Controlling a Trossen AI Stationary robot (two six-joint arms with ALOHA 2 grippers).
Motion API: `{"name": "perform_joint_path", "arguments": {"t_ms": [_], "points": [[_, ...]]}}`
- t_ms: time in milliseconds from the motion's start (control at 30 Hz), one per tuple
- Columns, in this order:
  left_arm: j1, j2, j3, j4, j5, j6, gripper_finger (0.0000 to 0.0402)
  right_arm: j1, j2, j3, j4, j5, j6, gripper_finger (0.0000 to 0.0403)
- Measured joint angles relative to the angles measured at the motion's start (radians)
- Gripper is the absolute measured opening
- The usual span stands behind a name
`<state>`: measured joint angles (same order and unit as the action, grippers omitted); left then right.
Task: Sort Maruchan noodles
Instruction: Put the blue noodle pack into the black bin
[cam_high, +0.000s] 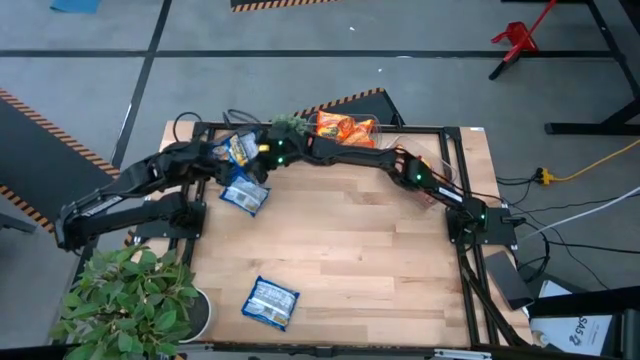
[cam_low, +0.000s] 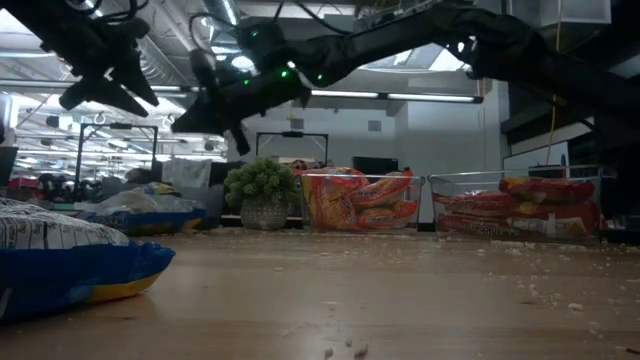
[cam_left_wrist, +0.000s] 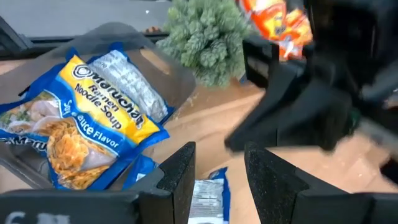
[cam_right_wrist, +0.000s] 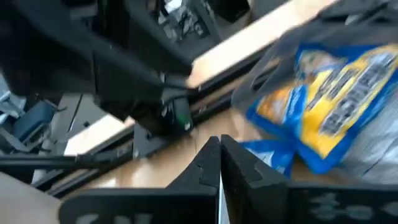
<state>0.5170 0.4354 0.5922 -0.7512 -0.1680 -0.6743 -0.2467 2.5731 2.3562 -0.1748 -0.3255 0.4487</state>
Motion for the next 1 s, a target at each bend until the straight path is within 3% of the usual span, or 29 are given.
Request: {"name": "perform_joint_path", "arguments": {"t_ms": [133,233,533,667,867,1000], "points": [[-0.001,-0.038,0.0,-0.005,0.003,-0.004,0.0133,-0.014,-0.021,0.001,-0.063,-0.04,-0.013,0.0007],[-0.001,-0.049,0.0,-0.035,0.039,-0.005,0.0133,-0.015,-0.019,-0.002,-0.201,-0.05,-0.031,0.0041],[-0.001,-0.044,-0.003,-0.214,0.181,-0.022,0.0133,0.03,0.024,-0.003,-0.253,0.146,-0.113,0.0258],[-0.001,-0.044,-0.003,-0.211,0.188,-0.027,0.0133,0.045,0.065,-0.004,-0.263,0.163,-0.055,0.0322],[-0.001,-0.042,-0.003,-0.21,0.162,-0.025,0.0133,0.057,0.13,-0.003,-0.22,0.189,-0.004,0.0348],[0.0,-0.042,-0.003,-0.21,0.131,-0.023,0.0133,0.056,0.157,0.0,-0.166,0.144,0.045,0.0329]]}}
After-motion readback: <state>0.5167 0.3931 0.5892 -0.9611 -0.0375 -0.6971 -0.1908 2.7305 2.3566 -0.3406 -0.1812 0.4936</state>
